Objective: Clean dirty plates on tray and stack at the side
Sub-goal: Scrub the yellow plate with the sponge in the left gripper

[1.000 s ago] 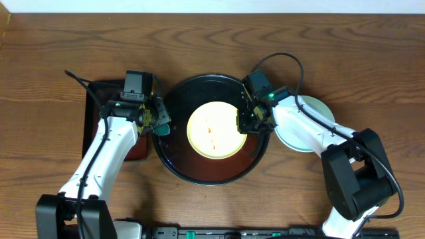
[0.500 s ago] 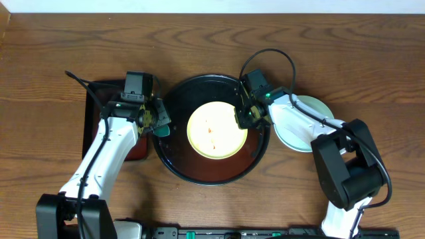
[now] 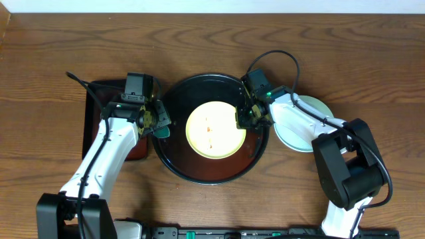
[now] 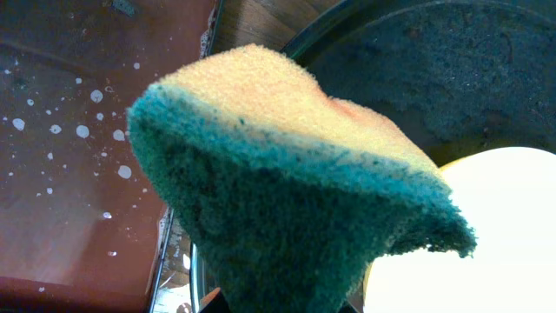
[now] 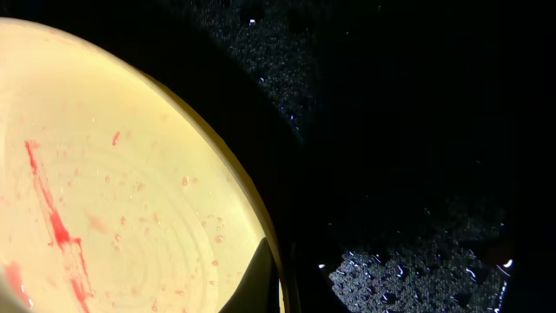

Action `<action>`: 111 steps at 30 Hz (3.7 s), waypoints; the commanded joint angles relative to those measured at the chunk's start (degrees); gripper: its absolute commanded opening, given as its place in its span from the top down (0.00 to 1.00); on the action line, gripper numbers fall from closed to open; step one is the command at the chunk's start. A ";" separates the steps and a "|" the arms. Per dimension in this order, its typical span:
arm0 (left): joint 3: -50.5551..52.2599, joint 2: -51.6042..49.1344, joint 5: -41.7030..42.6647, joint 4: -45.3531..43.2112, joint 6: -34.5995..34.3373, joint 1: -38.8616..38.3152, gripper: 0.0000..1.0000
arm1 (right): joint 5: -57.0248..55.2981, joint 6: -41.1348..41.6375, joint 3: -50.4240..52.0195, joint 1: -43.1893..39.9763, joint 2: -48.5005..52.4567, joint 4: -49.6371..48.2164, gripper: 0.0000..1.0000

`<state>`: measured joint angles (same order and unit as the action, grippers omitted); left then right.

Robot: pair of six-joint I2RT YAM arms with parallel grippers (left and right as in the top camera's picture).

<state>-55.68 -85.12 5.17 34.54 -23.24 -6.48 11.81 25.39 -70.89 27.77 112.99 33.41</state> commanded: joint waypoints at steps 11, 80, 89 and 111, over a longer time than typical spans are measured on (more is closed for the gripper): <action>0.50 -0.61 -3.67 -0.72 -2.38 -6.62 0.92 | -2.99 3.34 2.80 0.09 2.43 0.92 0.99; -8.26 -25.90 -9.53 -10.91 -7.06 -19.96 0.92 | -2.99 3.30 3.19 0.09 2.43 -0.20 0.99; -8.31 -25.88 -9.22 2.73 -7.96 -19.98 0.92 | -2.99 3.30 3.19 0.09 2.43 -0.22 0.99; -8.31 -25.90 -17.64 -13.77 1.51 -19.96 0.92 | -4.61 3.32 3.19 2.03 2.43 0.00 0.99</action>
<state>-64.64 -109.19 8.91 19.25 -21.21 -27.55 12.16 27.68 -70.02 28.23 112.75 32.47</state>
